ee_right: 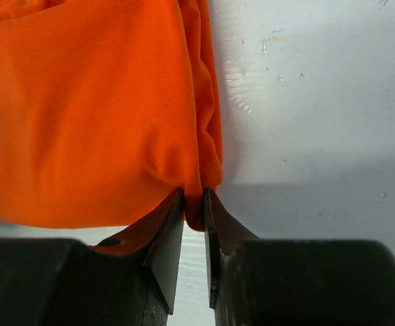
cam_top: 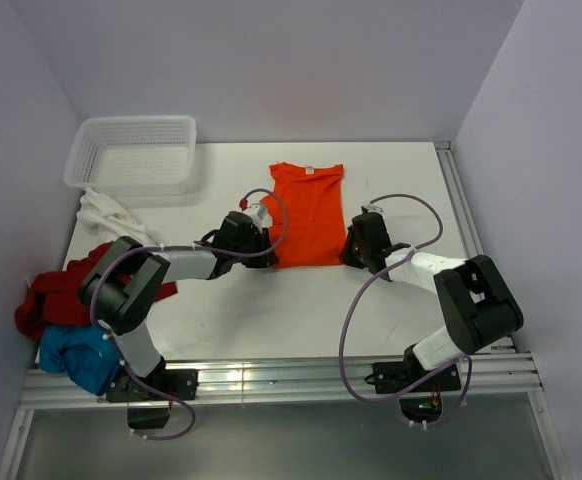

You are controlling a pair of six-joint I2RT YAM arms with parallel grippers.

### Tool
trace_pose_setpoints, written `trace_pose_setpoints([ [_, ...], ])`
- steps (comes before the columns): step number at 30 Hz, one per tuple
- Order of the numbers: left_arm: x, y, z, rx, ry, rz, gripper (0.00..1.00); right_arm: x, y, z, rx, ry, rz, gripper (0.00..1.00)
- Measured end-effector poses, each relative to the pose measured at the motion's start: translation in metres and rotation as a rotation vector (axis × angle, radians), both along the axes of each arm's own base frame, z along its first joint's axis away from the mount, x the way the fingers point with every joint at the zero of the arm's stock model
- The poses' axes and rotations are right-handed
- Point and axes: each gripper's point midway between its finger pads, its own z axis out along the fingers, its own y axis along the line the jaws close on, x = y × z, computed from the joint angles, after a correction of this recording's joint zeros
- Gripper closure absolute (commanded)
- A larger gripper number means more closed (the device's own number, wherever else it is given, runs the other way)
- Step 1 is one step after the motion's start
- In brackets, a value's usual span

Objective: Roll the t-shirts
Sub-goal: Fold the tshirt

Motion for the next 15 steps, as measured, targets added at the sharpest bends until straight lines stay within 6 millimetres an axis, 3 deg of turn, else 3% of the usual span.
trace_pose_setpoints([
  [2, -0.001, 0.0, -0.005, 0.007, 0.007, -0.003, 0.87, 0.0, 0.0, 0.0, 0.0, 0.0, 0.001, 0.83],
  [3, -0.001, -0.001, -0.008, 0.007, 0.011, -0.003, 0.98, 0.0, 0.0, 0.0, -0.001, 0.0, 0.003, 0.87],
  [5, 0.0, -0.004, -0.007, 0.0, 0.002, -0.006, 1.0, 0.0, 0.001, 0.0, -0.001, 0.0, 0.005, 1.0],
  [10, -0.001, -0.004, -0.007, 0.003, 0.001, -0.006, 1.0, -0.004, 0.002, 0.0, 0.004, 0.011, 0.002, 1.0],
  [15, -0.013, 0.005, -0.002, 0.023, 0.026, 0.0, 1.0, -0.015, 0.004, 0.014, 0.032, 0.01, -0.005, 1.0],
])
